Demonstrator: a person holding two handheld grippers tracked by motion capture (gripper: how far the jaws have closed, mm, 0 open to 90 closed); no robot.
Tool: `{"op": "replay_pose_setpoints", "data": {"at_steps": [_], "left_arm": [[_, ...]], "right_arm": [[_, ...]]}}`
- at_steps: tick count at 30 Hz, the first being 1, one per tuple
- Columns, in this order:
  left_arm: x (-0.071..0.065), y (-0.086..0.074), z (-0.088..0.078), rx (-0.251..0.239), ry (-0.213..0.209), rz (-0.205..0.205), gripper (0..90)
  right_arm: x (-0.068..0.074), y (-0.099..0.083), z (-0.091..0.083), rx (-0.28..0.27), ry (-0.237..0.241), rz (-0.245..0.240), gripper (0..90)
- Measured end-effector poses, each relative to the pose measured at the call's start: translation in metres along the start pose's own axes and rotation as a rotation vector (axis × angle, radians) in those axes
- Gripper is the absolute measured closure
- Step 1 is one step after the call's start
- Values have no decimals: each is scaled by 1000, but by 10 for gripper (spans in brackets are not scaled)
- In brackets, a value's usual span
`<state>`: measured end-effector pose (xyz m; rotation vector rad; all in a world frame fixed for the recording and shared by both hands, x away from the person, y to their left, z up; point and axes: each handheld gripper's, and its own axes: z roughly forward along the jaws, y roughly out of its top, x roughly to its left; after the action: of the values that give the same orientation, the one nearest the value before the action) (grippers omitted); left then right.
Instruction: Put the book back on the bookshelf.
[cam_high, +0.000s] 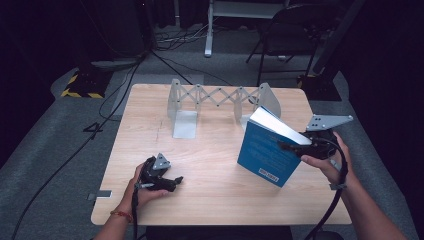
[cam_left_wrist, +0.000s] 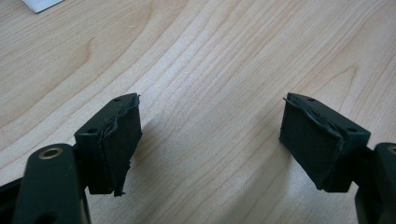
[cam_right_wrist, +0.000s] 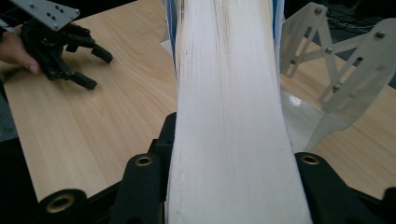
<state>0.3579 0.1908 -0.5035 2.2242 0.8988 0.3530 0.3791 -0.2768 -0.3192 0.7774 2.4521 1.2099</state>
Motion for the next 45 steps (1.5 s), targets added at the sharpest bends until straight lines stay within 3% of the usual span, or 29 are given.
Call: {"op": "replay_pose_setpoints", "data": {"at_steps": [15,30,45], "left_arm": [[0,0,1,-2,-9,-5,208],[0,1,1,0,-9,5,208],[0,1,1,-1,-10,5,208]], "right_arm": [[-18,3,-3,-25,-97,40,613],[-40,31,10,-18,-195,54,613],[-54,68,31,-41,-230,75,613]]}}
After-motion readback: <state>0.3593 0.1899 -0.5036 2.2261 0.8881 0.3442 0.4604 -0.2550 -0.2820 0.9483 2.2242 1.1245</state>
